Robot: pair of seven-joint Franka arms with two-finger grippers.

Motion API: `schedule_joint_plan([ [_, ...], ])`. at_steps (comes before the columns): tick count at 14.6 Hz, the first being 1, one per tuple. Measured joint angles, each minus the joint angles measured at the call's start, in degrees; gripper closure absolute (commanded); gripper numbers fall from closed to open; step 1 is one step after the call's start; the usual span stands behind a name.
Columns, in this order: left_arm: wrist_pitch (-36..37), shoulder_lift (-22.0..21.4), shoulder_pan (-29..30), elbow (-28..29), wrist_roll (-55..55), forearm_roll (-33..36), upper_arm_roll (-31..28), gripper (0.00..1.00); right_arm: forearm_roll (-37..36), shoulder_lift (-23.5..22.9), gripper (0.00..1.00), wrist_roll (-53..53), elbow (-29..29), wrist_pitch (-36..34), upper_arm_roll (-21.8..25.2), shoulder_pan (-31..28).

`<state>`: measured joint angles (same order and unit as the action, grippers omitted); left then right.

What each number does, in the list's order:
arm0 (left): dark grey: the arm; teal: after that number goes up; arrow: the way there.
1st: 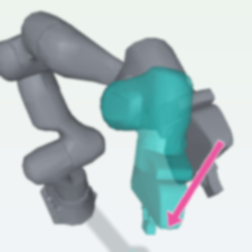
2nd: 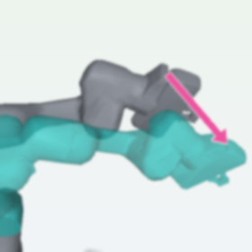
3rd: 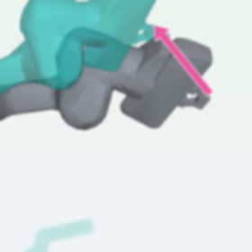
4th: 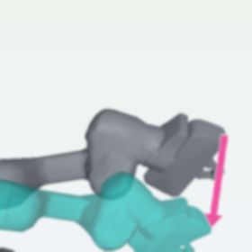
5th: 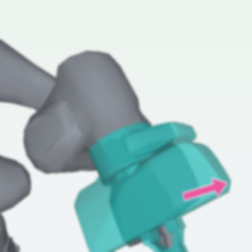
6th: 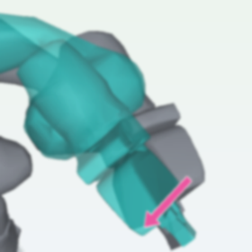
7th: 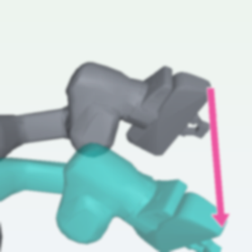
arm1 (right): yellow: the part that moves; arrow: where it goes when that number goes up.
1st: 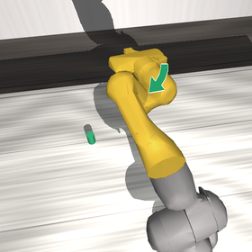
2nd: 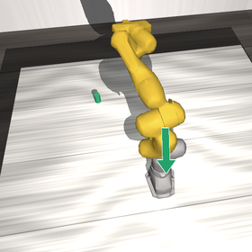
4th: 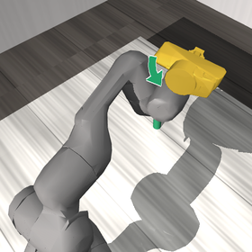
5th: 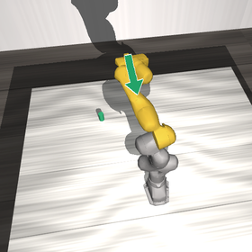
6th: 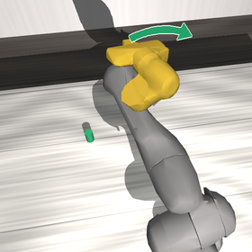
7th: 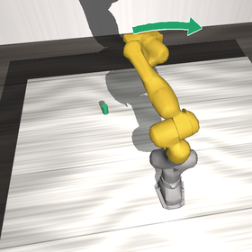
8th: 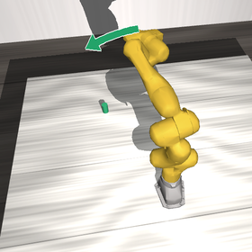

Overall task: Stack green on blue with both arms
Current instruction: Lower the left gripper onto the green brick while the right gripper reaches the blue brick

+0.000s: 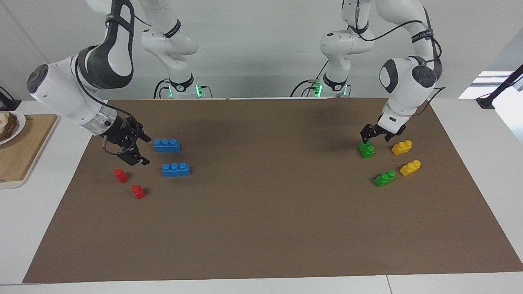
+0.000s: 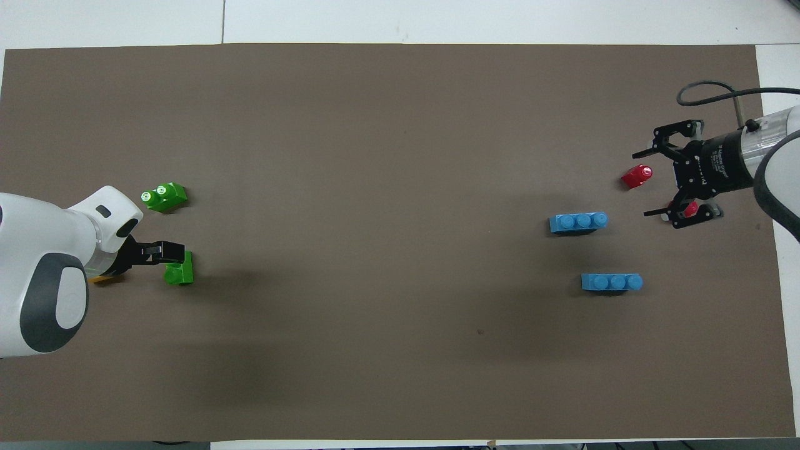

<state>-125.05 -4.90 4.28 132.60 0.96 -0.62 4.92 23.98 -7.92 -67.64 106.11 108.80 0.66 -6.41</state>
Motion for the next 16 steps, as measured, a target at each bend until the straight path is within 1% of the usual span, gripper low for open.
schedule_joint_plan([
  [2,-1.21,0.38,0.00,0.73,0.00,0.00,0.00,0.00,0.20,-0.61,0.01,-0.31,2.39,3.47,-0.11,0.05],
  [4,-2.53,1.39,-0.03,1.23,0.00,0.00,0.06,0.00,0.70,-1.89,0.01,-0.32,3.49,5.56,-0.19,0.08],
  [8,-4.06,3.58,-0.06,1.56,0.05,0.00,0.25,0.00,1.42,-4.32,0.01,-0.32,4.23,7.37,-0.36,0.23],
  [11,-4.68,4.28,-0.07,2.04,0.59,0.00,0.27,0.00,1.86,-4.87,0.00,-0.32,6.66,9.68,-0.44,1.29],
  [15,-5.90,4.79,-0.09,3.29,1.38,0.00,0.28,0.09,2.37,-5.00,0.00,-0.16,9.59,9.88,-0.47,1.62],
  [16,-6.04,4.82,-0.09,3.60,1.43,0.00,0.29,0.14,2.38,-5.00,0.00,-0.15,10.14,10.36,-0.48,1.62],
])
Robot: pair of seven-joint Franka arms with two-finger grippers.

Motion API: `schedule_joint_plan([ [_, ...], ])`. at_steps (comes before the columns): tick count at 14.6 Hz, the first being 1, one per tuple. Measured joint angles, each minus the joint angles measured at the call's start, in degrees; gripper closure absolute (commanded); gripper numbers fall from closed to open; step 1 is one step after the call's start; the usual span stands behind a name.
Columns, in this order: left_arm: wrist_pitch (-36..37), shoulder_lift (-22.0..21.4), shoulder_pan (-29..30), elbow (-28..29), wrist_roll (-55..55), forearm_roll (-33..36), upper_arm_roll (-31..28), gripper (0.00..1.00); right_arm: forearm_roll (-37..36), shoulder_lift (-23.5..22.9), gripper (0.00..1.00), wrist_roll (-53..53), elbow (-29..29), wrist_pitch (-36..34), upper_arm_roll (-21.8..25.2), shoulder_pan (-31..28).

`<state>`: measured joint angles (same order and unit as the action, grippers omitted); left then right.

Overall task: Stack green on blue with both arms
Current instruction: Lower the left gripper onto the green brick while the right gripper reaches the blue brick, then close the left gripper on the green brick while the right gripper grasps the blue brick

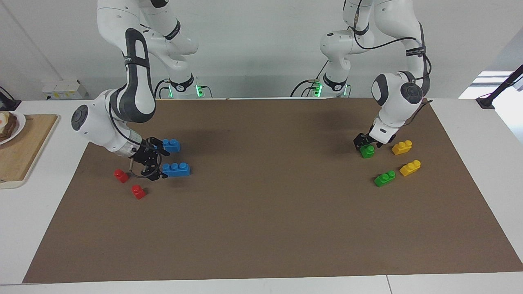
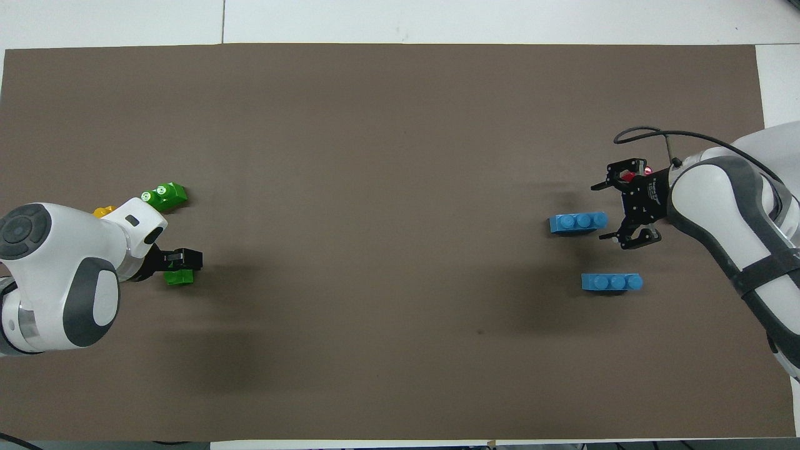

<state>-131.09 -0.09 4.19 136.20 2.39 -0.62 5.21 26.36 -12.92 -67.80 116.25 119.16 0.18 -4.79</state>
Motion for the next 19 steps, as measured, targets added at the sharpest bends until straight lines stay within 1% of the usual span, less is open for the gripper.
schedule_joint_plan([
  [1,-0.10,0.01,0.00,0.20,0.03,0.00,0.00,0.27,0.00,0.00,0.00,0.09,0.66,0.85,-0.01,0.00],
  [2,-0.16,0.01,0.00,0.30,0.12,0.00,0.00,0.44,0.00,-0.03,0.00,0.31,1.46,1.81,-0.03,0.00],
  [3,-0.21,0.01,0.00,0.34,0.39,0.00,0.00,0.69,0.02,-0.08,0.00,0.57,2.31,2.75,-0.06,0.00],
  [4,-0.23,0.01,0.00,0.34,0.81,0.00,0.00,0.91,0.02,-0.20,0.00,0.69,2.97,3.21,-0.10,0.00],
  [5,-0.24,0.01,-0.01,0.36,1.05,0.00,0.00,1.00,0.02,-0.34,0.00,0.81,3.46,3.44,-0.14,0.00],
  [9,-0.25,0.01,-0.05,0.38,1.30,0.00,0.02,1.00,0.18,-0.82,0.00,2.60,4.36,4.00,-0.16,0.00],
  [12,0.22,0.04,-0.05,-0.55,2.20,-0.07,0.02,1.00,0.19,-0.93,0.04,2.72,4.49,5.13,-0.16,0.00],
  [16,6.44,0.08,-0.09,-7.04,5.24,-2.01,0.05,1.00,0.20,-1.01,0.07,2.72,4.59,6.02,-0.16,-0.02],
  [19,9.35,0.08,-0.24,-10.54,10.35,-2.22,0.45,1.00,0.21,-1.09,0.11,2.72,4.92,7.40,-0.15,-0.03],
])
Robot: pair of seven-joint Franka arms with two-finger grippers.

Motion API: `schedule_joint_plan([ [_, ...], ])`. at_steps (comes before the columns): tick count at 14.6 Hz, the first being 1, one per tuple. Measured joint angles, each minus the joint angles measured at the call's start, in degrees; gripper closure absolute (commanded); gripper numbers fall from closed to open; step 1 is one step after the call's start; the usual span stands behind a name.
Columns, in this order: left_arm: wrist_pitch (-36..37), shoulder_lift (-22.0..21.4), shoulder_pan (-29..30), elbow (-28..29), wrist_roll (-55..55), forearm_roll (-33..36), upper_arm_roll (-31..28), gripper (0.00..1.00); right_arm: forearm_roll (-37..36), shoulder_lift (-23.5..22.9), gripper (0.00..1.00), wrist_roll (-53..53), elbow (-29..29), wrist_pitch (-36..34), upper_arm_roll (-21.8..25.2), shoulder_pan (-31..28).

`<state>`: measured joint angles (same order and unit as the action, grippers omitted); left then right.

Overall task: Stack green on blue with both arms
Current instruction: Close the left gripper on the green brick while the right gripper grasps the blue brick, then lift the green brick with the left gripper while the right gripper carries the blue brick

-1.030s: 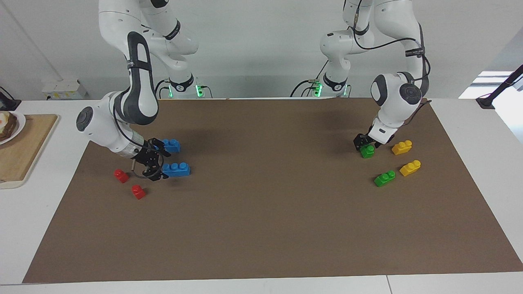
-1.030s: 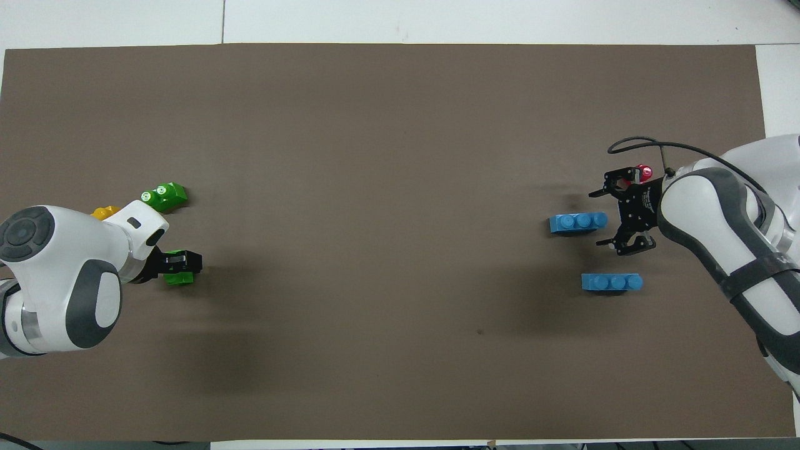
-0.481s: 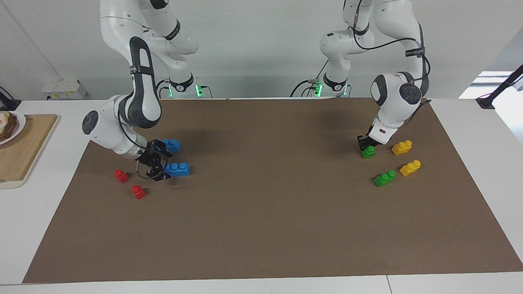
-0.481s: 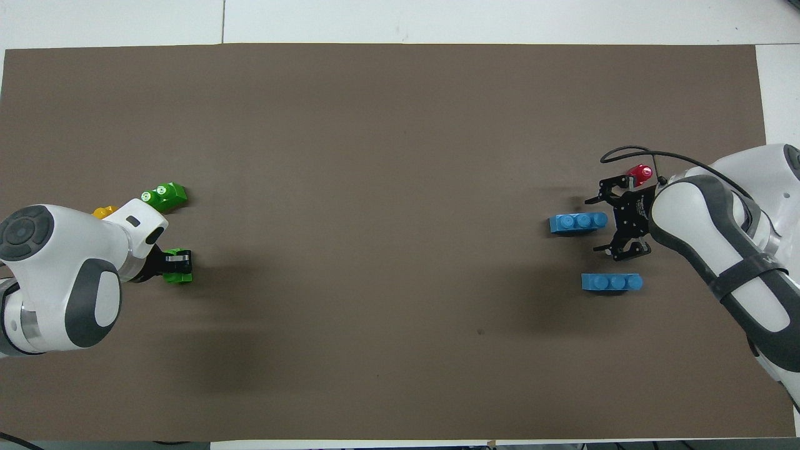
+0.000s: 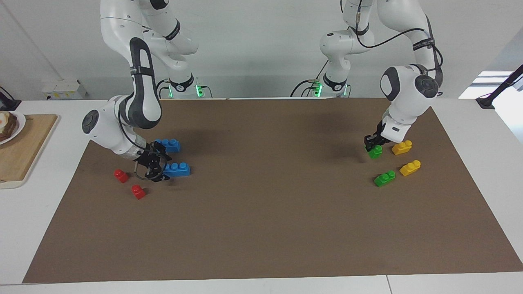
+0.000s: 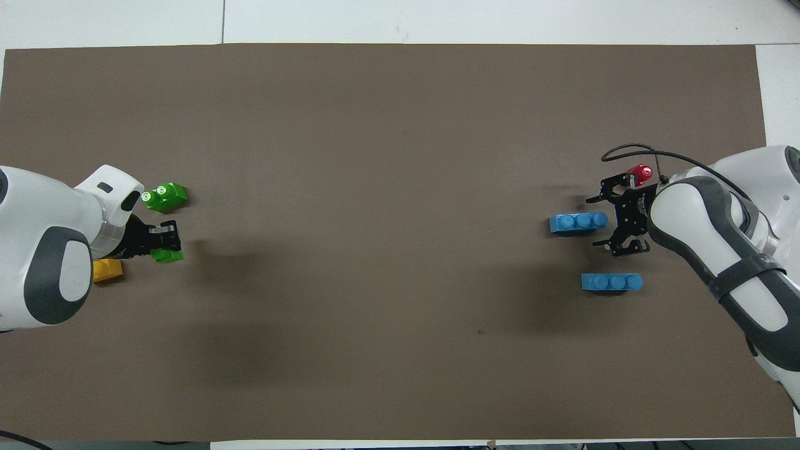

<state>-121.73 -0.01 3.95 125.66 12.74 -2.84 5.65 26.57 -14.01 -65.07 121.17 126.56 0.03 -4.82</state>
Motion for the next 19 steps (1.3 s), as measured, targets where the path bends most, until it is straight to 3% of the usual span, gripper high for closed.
schedule_joint_plan([
  [5,0.44,0.01,-2.68,-1.50,20.18,-0.39,0.48,1.00,1.74,-0.04,0.16,0.00,0.28,0.57,0.14,-0.09],
  [8,0.43,0.02,-3.97,-1.59,29.35,-0.61,0.59,1.00,4.26,-0.04,0.30,0.00,0.29,0.60,0.32,-0.21],
  [11,0.43,0.03,-4.55,-1.83,36.78,-2.24,0.60,1.00,4.81,-0.04,0.64,0.01,0.29,0.61,0.32,-0.24],
  [12,0.43,0.04,-4.98,-2.07,39.18,-2.72,0.59,1.00,4.82,-0.04,0.86,0.01,0.29,0.62,0.32,-0.26],
  [13,0.43,0.05,-5.64,-2.36,41.77,-2.99,0.63,1.00,4.82,-0.04,1.00,0.06,0.28,0.63,0.32,-0.28],
  [19,-0.05,0.15,-9.71,-3.07,57.88,-3.09,0.72,1.00,6.58,-0.05,1.00,0.84,-0.38,1.49,0.32,-0.30],
])
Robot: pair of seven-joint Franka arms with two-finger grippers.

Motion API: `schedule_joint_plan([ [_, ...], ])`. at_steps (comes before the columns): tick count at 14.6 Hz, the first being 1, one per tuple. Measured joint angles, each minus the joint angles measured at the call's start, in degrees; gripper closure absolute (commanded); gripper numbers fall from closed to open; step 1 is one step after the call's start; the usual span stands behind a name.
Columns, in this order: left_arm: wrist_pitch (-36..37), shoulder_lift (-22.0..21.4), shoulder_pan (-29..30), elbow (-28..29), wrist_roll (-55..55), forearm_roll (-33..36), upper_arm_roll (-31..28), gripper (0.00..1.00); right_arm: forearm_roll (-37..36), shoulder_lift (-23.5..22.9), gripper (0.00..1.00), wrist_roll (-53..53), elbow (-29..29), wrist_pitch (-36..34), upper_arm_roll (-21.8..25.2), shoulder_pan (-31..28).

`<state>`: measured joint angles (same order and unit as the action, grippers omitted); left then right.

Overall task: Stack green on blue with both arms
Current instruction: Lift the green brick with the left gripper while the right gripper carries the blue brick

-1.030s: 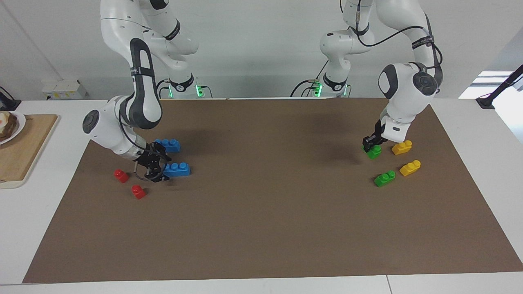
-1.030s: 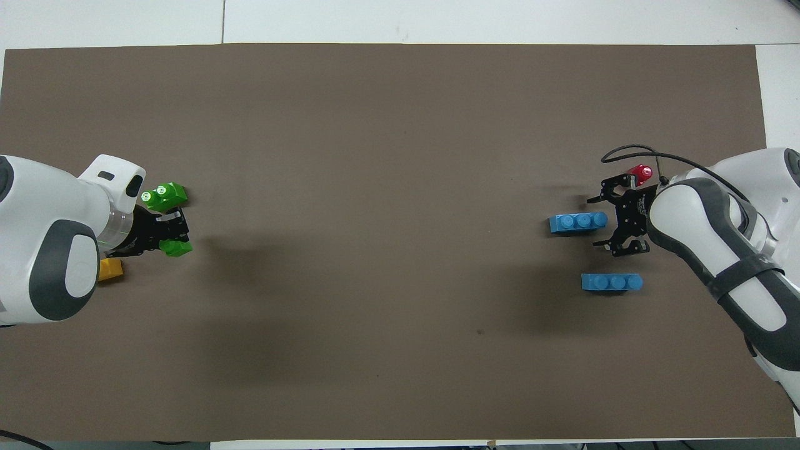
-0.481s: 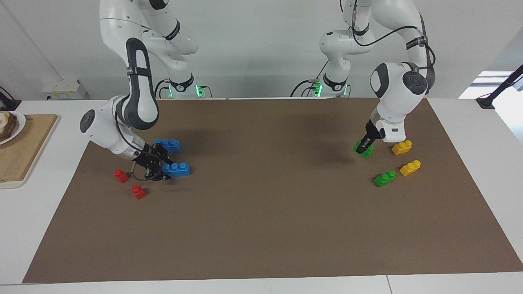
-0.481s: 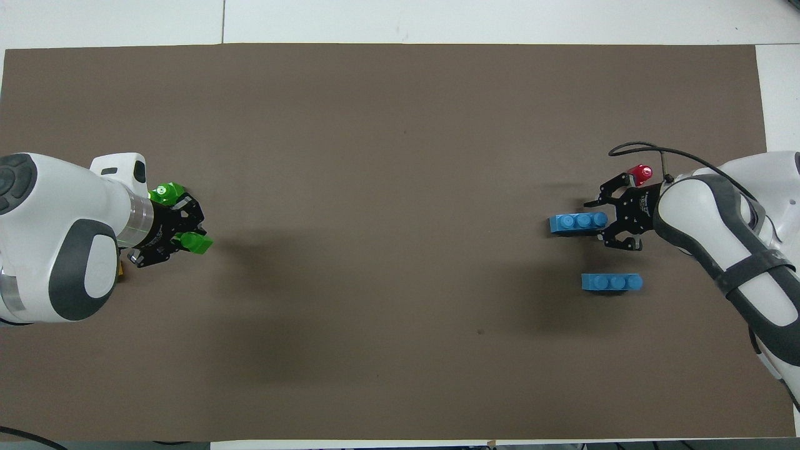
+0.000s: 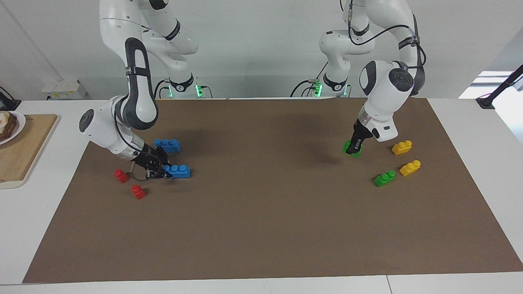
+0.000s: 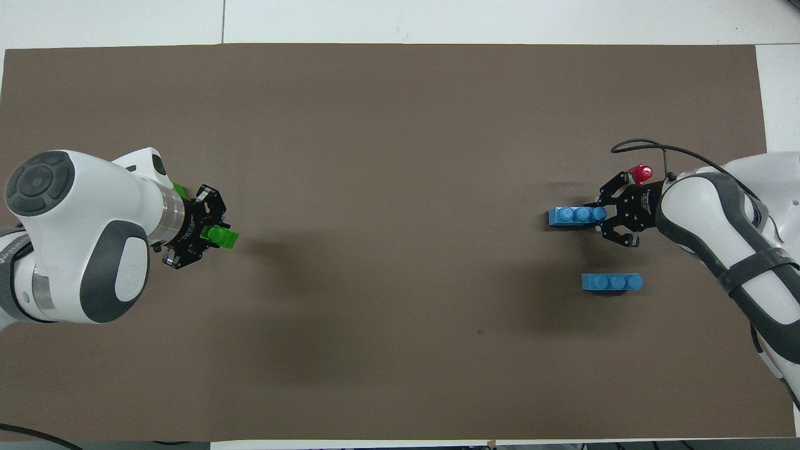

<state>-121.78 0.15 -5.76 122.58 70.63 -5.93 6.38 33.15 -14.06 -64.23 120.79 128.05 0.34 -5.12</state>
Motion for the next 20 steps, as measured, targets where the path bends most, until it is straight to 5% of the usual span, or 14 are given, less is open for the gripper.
schedule_joint_plan([
  [5,-1.19,0.05,-2.08,-0.02,6.12,-0.02,0.04,1.00,0.30,0.08,1.00,-5.11,-6.64,-3.90,-0.67,1.54],
  [9,-2.84,0.09,-4.45,-0.02,11.77,-0.02,0.08,1.00,0.30,0.17,1.00,-15.78,-11.74,-4.28,-1.08,11.42],
  [16,-5.66,0.30,-5.22,-0.02,17.18,-2.20,-0.25,1.00,0.29,-0.19,1.00,-32.73,-10.37,7.02,-1.23,29.44],
  [20,-8.34,1.24,-5.24,-0.03,20.56,-2.99,-0.33,1.00,0.29,-1.42,1.00,-34.63,-6.49,15.03,-1.22,35.12],
])
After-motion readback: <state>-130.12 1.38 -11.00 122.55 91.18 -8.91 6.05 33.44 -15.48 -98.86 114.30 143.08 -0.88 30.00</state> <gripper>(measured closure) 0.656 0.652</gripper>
